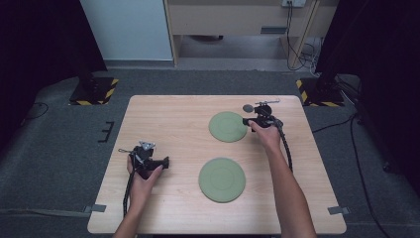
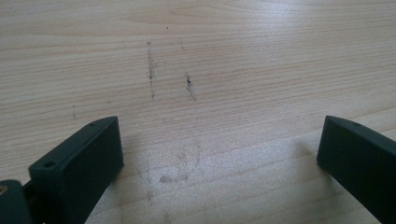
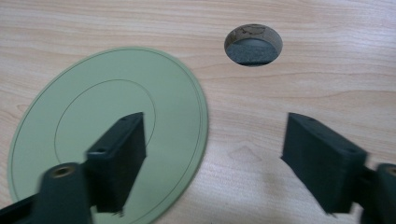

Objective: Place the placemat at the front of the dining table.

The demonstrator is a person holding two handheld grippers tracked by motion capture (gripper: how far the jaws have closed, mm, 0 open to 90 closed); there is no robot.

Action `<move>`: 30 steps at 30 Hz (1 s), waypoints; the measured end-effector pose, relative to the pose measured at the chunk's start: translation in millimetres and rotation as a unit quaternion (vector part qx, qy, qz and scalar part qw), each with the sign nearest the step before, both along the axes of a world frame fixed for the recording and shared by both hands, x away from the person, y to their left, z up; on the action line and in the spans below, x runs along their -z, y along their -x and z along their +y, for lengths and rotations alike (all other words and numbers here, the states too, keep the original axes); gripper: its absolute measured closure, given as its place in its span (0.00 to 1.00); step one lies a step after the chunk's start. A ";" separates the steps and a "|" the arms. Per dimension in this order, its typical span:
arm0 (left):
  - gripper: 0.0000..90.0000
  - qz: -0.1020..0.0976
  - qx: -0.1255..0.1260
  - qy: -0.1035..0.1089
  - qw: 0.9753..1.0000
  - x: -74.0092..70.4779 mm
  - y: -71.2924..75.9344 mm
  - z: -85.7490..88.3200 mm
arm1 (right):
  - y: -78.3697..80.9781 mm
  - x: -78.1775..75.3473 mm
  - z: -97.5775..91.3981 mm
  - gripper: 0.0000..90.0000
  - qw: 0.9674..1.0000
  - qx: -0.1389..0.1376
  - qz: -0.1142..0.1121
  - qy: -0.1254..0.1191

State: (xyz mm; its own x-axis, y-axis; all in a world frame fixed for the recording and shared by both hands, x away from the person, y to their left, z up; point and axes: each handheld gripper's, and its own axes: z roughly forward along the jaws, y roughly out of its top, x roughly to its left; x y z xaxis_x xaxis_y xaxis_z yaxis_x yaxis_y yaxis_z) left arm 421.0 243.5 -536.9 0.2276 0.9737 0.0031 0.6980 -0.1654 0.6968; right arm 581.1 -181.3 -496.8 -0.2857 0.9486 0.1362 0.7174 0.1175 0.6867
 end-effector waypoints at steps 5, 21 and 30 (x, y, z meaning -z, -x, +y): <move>0.00 0.000 -0.005 0.000 1.000 0.0 0.6 -0.7 | 12.0 -11.8 -2.1 0.14 1.000 0.003 -0.009 0.006; 0.00 -0.001 -0.010 0.000 1.000 0.1 2.1 -1.5 | 70.5 -38.7 -23.2 0.09 0.999 -0.003 -0.041 -0.002; 0.00 -0.001 -0.011 0.000 1.000 0.1 2.5 -1.8 | 91.2 -42.5 -37.7 0.09 0.999 -0.011 -0.045 -0.010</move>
